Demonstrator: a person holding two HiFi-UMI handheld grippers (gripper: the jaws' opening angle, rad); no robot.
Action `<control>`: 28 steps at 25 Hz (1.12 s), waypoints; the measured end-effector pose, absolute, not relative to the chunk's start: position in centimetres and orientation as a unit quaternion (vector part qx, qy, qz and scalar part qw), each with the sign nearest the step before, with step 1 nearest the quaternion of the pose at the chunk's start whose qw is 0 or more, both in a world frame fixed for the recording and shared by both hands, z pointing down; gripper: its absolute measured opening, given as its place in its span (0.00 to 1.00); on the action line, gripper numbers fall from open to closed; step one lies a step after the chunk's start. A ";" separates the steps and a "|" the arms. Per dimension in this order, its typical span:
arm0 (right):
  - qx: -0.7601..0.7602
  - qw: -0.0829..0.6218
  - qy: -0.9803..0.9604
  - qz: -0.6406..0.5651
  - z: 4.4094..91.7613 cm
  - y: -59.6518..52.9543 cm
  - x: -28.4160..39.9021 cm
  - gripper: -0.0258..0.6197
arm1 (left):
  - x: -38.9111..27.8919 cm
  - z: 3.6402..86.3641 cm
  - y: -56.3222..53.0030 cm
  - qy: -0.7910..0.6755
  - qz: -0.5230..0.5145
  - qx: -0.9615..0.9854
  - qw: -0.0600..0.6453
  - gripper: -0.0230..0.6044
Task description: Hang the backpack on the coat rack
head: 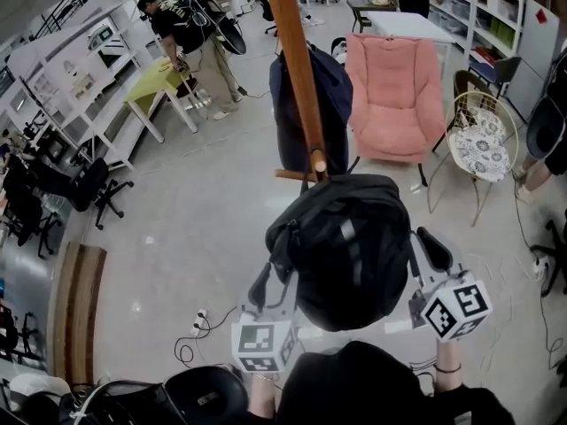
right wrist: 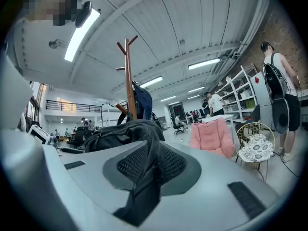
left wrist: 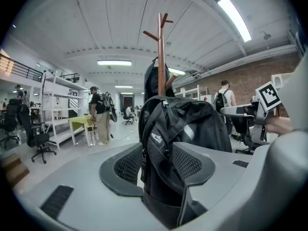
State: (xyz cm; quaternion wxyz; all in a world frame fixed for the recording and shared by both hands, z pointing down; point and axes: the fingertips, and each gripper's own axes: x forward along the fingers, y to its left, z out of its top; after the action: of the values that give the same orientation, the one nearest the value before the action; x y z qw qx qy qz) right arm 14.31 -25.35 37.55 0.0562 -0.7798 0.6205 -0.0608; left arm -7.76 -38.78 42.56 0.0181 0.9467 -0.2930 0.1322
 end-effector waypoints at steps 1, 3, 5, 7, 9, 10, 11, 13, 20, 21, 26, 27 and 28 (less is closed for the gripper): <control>-0.780 0.057 0.621 -0.061 37.5 -25.1 14.4 0.14 | -7.9 42.4 -38.5 -0.295 0.131 0.946 0.015 0.35; -0.779 0.058 0.622 -0.061 37.4 -24.7 14.5 0.11 | -8.2 42.0 -37.9 -0.301 0.132 0.945 0.008 0.27; -0.778 0.056 0.623 -0.063 37.5 -24.4 14.5 0.09 | -8.5 42.0 -37.6 -0.309 0.135 0.941 0.004 0.23; -0.775 0.047 0.627 -0.062 37.4 -24.3 14.5 0.08 | -8.8 41.8 -37.4 -0.317 0.136 0.939 0.001 0.20; -0.769 0.038 0.635 -0.062 37.2 -24.3 14.3 0.08 | -9.0 41.4 -37.1 -0.323 0.134 0.937 -0.001 0.16; -0.766 0.036 0.639 -0.063 37.1 -24.3 14.2 0.08 | -9.0 41.2 -36.9 -0.325 0.132 0.936 -0.002 0.14; -0.763 0.035 0.642 -0.063 37.0 -24.2 14.1 0.08 | -9.1 41.1 -36.7 -0.327 0.131 0.936 -0.002 0.13; -0.759 0.033 0.647 -0.062 36.9 -23.9 13.9 0.07 | -9.2 41.0 -36.3 -0.329 0.130 0.935 -0.003 0.11; -0.750 0.029 0.659 -0.060 37.4 -23.4 13.7 0.06 | -9.3 41.0 -35.2 -0.333 0.129 0.934 -0.016 0.08; -0.749 0.029 0.659 -0.060 37.5 -23.4 13.7 0.06 | -9.4 41.0 -35.2 -0.335 0.127 0.933 -0.014 0.08; -0.743 0.023 0.666 -0.054 37.4 -23.4 14.1 0.06 | -9.6 41.0 -35.1 -0.345 0.123 0.930 -0.011 0.08; -0.744 0.023 0.666 -0.052 37.3 -23.3 14.2 0.06 | -9.6 41.1 -35.1 -0.349 0.121 0.929 -0.009 0.08; -0.744 0.023 0.666 -0.050 37.3 -23.3 14.3 0.06 | -9.7 41.1 -35.0 -0.352 0.119 0.928 -0.008 0.07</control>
State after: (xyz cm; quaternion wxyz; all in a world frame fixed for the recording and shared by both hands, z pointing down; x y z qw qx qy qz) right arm 14.32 -23.27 37.30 0.0230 -0.7438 0.6661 -0.0503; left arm -9.69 -34.97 41.08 -0.0077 0.9283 -0.3523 0.1192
